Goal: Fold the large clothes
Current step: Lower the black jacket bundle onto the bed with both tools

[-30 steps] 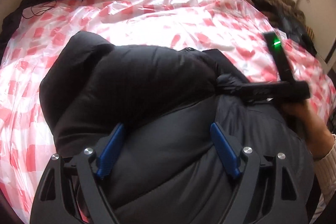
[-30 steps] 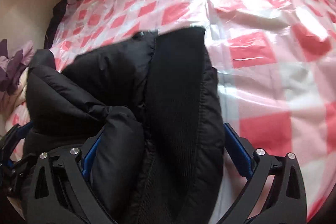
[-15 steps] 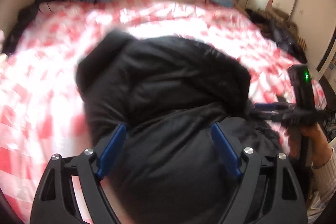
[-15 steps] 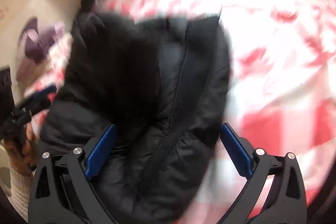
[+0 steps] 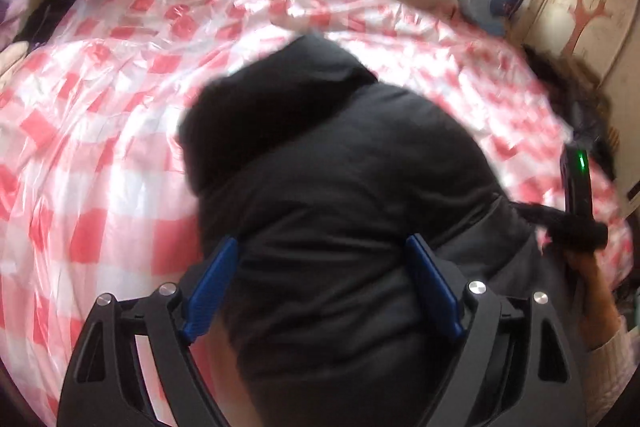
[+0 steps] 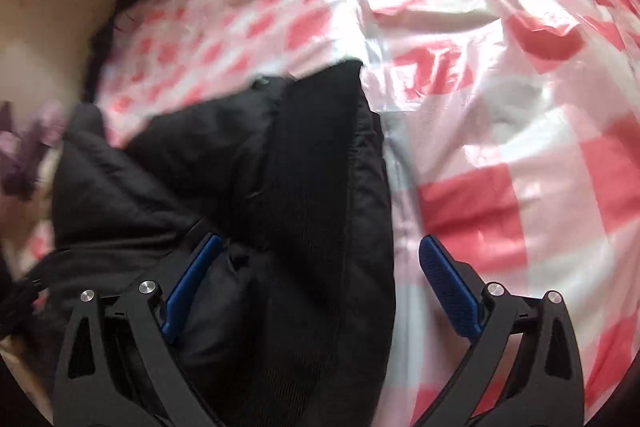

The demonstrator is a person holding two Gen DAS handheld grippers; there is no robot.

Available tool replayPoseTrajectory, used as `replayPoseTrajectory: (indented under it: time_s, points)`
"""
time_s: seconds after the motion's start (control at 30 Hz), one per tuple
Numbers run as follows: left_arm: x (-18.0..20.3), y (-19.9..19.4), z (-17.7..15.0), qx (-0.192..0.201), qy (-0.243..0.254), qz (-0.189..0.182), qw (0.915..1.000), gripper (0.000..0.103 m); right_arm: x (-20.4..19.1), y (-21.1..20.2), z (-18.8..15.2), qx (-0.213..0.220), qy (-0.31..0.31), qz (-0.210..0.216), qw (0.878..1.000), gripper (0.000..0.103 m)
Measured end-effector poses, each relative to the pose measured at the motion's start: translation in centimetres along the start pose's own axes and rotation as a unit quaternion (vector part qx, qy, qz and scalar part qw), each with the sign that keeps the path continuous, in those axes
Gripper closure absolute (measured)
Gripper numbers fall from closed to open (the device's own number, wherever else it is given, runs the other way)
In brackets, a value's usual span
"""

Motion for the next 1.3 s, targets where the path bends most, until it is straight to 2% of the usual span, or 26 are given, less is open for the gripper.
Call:
replayPoseTrajectory:
  time_s: [0.1, 0.13, 0.17, 0.2, 0.27, 0.3, 0.37, 0.4, 0.43, 0.5, 0.57, 0.7, 0.73, 0.77, 0.8, 0.83, 0.87, 0.93, 1.0, 1.07, 1.13, 1.17, 1.23, 1.3]
  points:
    - [-3.2, -2.7, -1.5, 0.019, -0.042, 0.004, 0.9989, 0.02, -1.4, -2.9, -1.6, 0.019, 0.02, 0.06, 0.998, 0.007]
    - [-4.9, -2.9, -2.6, 0.011, -0.075, 0.004, 0.9971, 0.019, -1.3, -2.5, -2.2, 0.005, 0.023, 0.064, 0.998, 0.007]
    - [-5.7, -2.6, -3.4, 0.001, -0.092, 0.001, 0.9957, 0.016, -1.2, -1.1, -3.5, -0.028, 0.016, 0.061, 0.998, 0.007]
    - [-6.5, -1.5, -4.8, -0.026, -0.114, -0.007, 0.9931, 0.016, -0.9, 0.2, -4.5, -0.047, 0.014, 0.063, 0.997, 0.007]
    - [-6.7, 0.0, -6.7, -0.065, -0.143, -0.043, 0.9867, 0.016, -0.6, 1.0, -4.2, -0.048, 0.029, 0.068, 0.996, 0.007]
    - [-6.7, 0.2, -7.3, -0.074, -0.156, -0.057, 0.9834, 0.016, -0.7, 0.6, -3.9, -0.043, 0.045, 0.08, 0.995, 0.007]
    - [-6.3, -0.3, -7.7, -0.075, -0.162, -0.083, 0.9805, 0.016, -1.2, -1.2, -4.4, -0.032, 0.072, 0.136, 0.988, 0.007]
    - [-6.3, -0.5, -7.7, -0.074, -0.161, -0.088, 0.9802, 0.016, -1.1, -1.6, -4.7, -0.035, 0.077, 0.141, 0.986, 0.007]
    - [-6.4, -0.6, -7.6, -0.072, -0.161, -0.089, 0.9803, 0.014, -0.8, -2.1, -5.2, -0.041, 0.077, 0.138, 0.987, 0.007]
    - [-7.4, -0.4, -7.9, -0.071, -0.172, -0.065, 0.9804, 0.011, 0.0, -2.4, -6.3, -0.058, 0.092, 0.141, 0.984, 0.007]
    - [-8.4, 0.0, -8.6, -0.081, -0.208, -0.069, 0.9725, 0.011, 0.3, -3.5, -7.5, -0.056, 0.103, 0.154, 0.981, 0.007]
    - [-5.9, 0.9, -10.0, -0.114, -0.21, -0.128, 0.9625, 0.01, -1.0, -1.7, -8.9, -0.085, 0.097, 0.166, 0.978, 0.007]
    - [-4.3, 0.5, -9.7, -0.115, -0.194, -0.159, 0.961, 0.013, -1.7, -1.4, -9.1, -0.088, 0.095, 0.172, 0.977, 0.006]
    - [-3.2, -0.7, -8.8, -0.095, -0.176, -0.183, 0.9625, 0.022, -2.7, -1.4, -9.6, -0.089, 0.086, 0.174, 0.977, 0.006]
    - [-2.4, -1.8, -8.2, -0.083, -0.158, -0.178, 0.9677, 0.022, -4.1, -1.6, -10.0, -0.085, 0.078, 0.19, 0.975, 0.006]
    - [-1.6, -3.4, -7.4, -0.058, -0.127, -0.149, 0.9789, 0.022, -5.5, -2.1, -10.0, -0.079, 0.067, 0.21, 0.972, 0.006]
    - [-1.1, -4.7, -6.8, -0.042, -0.11, -0.146, 0.9822, 0.022, -7.3, -3.0, -9.9, -0.07, 0.049, 0.237, 0.968, 0.006]
    - [-0.7, -7.1, -6.4, -0.03, -0.087, -0.161, 0.9827, 0.022, -8.4, -3.6, -10.5, -0.076, 0.033, 0.25, 0.965, 0.006]
    - [-0.5, -8.2, -7.4, -0.039, -0.051, -0.151, 0.9865, 0.022, -7.4, -3.5, -12.1, -0.106, 0.026, 0.229, 0.967, 0.006]
    - [-0.8, -7.4, -9.8, -0.079, -0.01, -0.115, 0.9902, 0.022, -5.0, -3.5, -14.2, -0.133, 0.021, 0.19, 0.973, 0.006]
    - [-2.8, -7.3, -10.9, -0.079, 0.0, -0.069, 0.9945, 0.022, -3.2, -4.8, -14.9, -0.126, 0.043, 0.194, 0.972, 0.006]
    - [-3.9, -7.7, -10.8, -0.072, -0.015, -0.056, 0.9957, 0.022, -2.3, -6.4, -14.7, -0.105, 0.049, 0.189, 0.975, 0.006]
    - [-6.5, -8.9, -8.8, -0.032, -0.058, -0.03, 0.9974, 0.022, -1.5, -9.5, -13.1, -0.044, 0.028, 0.146, 0.988, 0.006]
    - [-6.9, -10.0, -6.7, 0.003, -0.08, -0.034, 0.9962, 0.022, -2.7, -12.7, -9.8, 0.042, -0.003, 0.129, 0.991, 0.006]
Point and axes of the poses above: each gripper's, at about its wrist camera, not at the fingertips, and y roughly the way its jaws point, x to its right, z to its top, the point moved 6 cm from there along y, roughly the way its jaws point, and after that the axes turned 12 degrees about z, right-handed, at the moved point
